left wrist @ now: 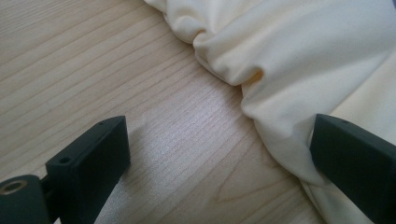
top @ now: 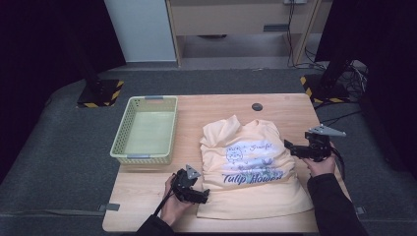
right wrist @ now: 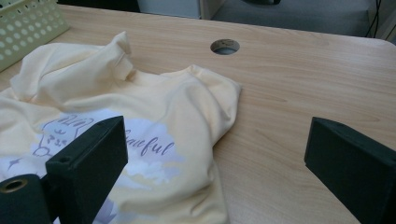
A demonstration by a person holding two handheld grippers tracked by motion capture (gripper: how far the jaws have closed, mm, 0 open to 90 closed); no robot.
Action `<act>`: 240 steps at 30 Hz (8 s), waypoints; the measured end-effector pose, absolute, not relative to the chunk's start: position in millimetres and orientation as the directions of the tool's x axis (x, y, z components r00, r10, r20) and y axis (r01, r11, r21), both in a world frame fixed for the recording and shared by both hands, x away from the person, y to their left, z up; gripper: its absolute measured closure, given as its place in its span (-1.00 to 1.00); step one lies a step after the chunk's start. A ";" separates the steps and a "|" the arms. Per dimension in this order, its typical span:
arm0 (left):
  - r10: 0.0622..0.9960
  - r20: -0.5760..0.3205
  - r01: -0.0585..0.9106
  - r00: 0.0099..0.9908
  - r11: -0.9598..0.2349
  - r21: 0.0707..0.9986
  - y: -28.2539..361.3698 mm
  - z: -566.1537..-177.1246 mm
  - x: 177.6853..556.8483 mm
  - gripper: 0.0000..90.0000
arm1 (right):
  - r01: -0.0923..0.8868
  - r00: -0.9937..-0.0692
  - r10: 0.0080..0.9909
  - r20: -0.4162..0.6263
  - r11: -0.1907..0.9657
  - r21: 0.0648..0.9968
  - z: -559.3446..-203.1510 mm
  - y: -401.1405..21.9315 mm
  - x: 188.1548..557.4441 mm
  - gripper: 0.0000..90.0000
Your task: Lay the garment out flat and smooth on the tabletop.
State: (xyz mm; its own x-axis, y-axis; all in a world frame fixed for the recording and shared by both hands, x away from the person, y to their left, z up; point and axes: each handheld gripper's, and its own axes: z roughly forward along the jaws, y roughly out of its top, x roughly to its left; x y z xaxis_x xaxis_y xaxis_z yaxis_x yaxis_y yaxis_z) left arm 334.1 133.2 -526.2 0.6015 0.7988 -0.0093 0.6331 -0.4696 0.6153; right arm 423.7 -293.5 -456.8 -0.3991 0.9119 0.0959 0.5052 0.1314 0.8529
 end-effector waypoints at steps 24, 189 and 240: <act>0.790 -0.010 0.631 0.613 -0.482 0.607 138.7 -525.7 335.7 -0.91 | 0.566 -0.366 0.927 0.083 0.151 0.810 -477.4 -279.7 495.4 -0.72; 0.787 -0.003 0.625 0.617 -0.487 0.610 137.8 -526.3 336.9 -0.93 | 0.600 -0.544 0.839 -0.014 0.400 0.693 -509.5 -195.2 506.9 0.20; 0.791 -0.003 0.630 0.612 -0.486 0.606 137.4 -525.9 336.7 -0.93 | 0.651 -0.115 0.993 -0.009 0.082 0.755 -500.6 -306.2 484.6 0.66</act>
State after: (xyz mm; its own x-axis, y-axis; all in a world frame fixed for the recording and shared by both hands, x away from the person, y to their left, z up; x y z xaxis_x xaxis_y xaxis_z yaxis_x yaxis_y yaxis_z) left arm 336.7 137.4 -525.9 0.6121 0.7908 -0.0027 0.6301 -0.4857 0.6059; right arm 484.6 -306.2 -500.6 -0.1155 0.9933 -0.0090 0.6508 0.0825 0.7547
